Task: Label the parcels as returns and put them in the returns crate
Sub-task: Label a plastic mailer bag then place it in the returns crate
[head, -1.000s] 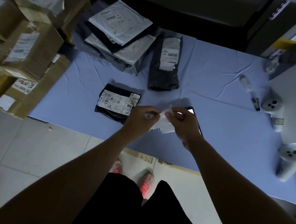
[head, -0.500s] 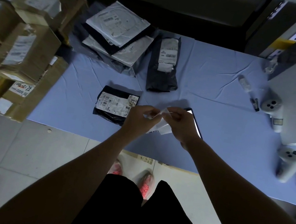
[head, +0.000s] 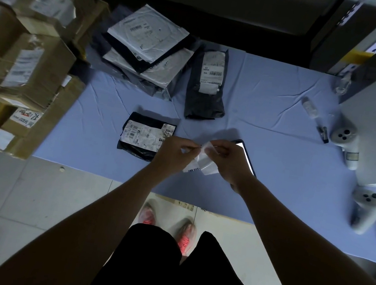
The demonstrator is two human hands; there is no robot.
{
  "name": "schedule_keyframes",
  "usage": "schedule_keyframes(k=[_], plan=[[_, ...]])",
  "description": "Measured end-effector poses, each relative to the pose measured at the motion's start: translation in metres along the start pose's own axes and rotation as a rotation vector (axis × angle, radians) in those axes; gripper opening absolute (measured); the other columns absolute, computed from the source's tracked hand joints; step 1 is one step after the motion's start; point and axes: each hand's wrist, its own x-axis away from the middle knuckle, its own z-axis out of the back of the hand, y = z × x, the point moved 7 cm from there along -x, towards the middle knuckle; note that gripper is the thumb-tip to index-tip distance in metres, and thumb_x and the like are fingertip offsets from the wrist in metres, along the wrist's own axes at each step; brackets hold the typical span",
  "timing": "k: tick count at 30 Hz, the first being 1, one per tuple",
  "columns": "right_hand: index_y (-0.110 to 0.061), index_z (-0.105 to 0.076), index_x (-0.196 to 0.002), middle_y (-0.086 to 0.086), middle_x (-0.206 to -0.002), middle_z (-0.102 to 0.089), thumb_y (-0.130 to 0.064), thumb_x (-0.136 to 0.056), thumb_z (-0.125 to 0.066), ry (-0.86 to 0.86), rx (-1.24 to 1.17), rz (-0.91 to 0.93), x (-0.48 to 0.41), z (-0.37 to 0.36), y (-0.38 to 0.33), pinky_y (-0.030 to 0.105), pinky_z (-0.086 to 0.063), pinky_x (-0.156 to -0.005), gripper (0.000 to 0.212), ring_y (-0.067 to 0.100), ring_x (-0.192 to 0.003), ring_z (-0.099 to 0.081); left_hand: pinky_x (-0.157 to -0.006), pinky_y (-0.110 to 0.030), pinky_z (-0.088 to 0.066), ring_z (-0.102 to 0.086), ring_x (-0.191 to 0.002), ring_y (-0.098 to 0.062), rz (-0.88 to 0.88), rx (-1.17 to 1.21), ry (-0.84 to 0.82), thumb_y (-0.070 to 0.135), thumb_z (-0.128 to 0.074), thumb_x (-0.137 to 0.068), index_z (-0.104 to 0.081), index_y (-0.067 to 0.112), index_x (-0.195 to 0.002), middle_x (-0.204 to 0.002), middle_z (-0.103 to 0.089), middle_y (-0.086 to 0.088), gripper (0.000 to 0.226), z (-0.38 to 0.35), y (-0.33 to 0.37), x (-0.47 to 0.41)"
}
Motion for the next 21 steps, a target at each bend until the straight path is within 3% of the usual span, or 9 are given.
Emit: schedule_keyframes(k=[3, 9, 14, 17, 19, 21], plan=[[-0.014, -0.07, -0.112, 0.001, -0.103, -0.072, -0.02, -0.09, -0.07, 0.003, 0.018, 0.003, -0.001, 0.0, 0.001, 0.027, -0.054, -0.072, 0.023, 0.021, -0.095, -0.068, -0.068, -0.028, -0.052, -0.069, -0.073, -0.013, 0.015, -0.01, -0.03, 0.012, -0.068, -0.09, -0.078, 0.006, -0.088, -0.081, -0.076, -0.005, 0.011, -0.002, -0.003, -0.001], [-0.015, -0.069, -0.111, -0.006, -0.098, -0.072, -0.018, -0.091, -0.069, -0.004, 0.022, -0.013, 0.004, 0.0, -0.003, 0.026, -0.054, -0.072, 0.02, 0.013, -0.092, -0.067, -0.067, -0.032, -0.053, -0.068, -0.073, -0.016, -0.049, -0.085, -0.015, 0.016, -0.06, -0.092, -0.073, 0.004, -0.087, -0.079, -0.073, -0.004, 0.018, 0.003, -0.001, -0.002], [-0.014, -0.068, -0.114, 0.001, -0.104, -0.071, -0.018, -0.092, -0.067, 0.007, 0.128, -0.028, 0.004, 0.003, -0.002, 0.026, -0.05, -0.075, 0.022, 0.017, -0.093, -0.066, -0.063, -0.007, -0.04, -0.059, -0.073, -0.011, 0.017, -0.092, 0.144, 0.013, -0.057, -0.097, -0.066, 0.006, -0.088, -0.079, -0.064, 0.0, 0.015, 0.019, 0.001, -0.007], [-0.013, -0.067, -0.119, 0.005, -0.112, -0.07, -0.02, -0.092, -0.067, 0.088, 0.222, -0.096, 0.004, 0.011, 0.004, 0.028, -0.051, -0.08, 0.028, 0.022, -0.098, -0.065, -0.059, -0.01, -0.038, -0.053, -0.068, -0.012, 0.038, -0.045, 0.273, 0.011, -0.052, -0.1, -0.059, 0.009, -0.084, -0.074, -0.057, 0.001, 0.018, 0.036, 0.005, -0.007], [-0.01, -0.069, -0.115, 0.006, -0.11, -0.071, -0.02, -0.091, -0.067, 0.163, 0.352, -0.049, 0.006, 0.015, -0.003, 0.02, -0.046, -0.076, 0.026, 0.02, -0.095, -0.065, -0.061, -0.016, -0.042, -0.056, -0.07, -0.015, 0.026, -0.053, 0.385, 0.012, -0.053, -0.1, -0.06, 0.01, -0.085, -0.076, -0.059, -0.001, 0.017, 0.048, 0.009, -0.005], [-0.01, -0.069, -0.114, 0.003, -0.11, -0.068, -0.025, -0.087, -0.074, 0.258, 0.404, 0.029, 0.01, 0.014, -0.015, 0.02, -0.043, -0.08, 0.032, 0.018, -0.097, -0.062, -0.065, -0.027, -0.048, -0.058, -0.072, -0.018, -0.004, -0.105, 0.477, 0.012, -0.055, -0.099, -0.06, 0.01, -0.084, -0.078, -0.061, -0.003, 0.016, 0.057, 0.013, -0.002]])
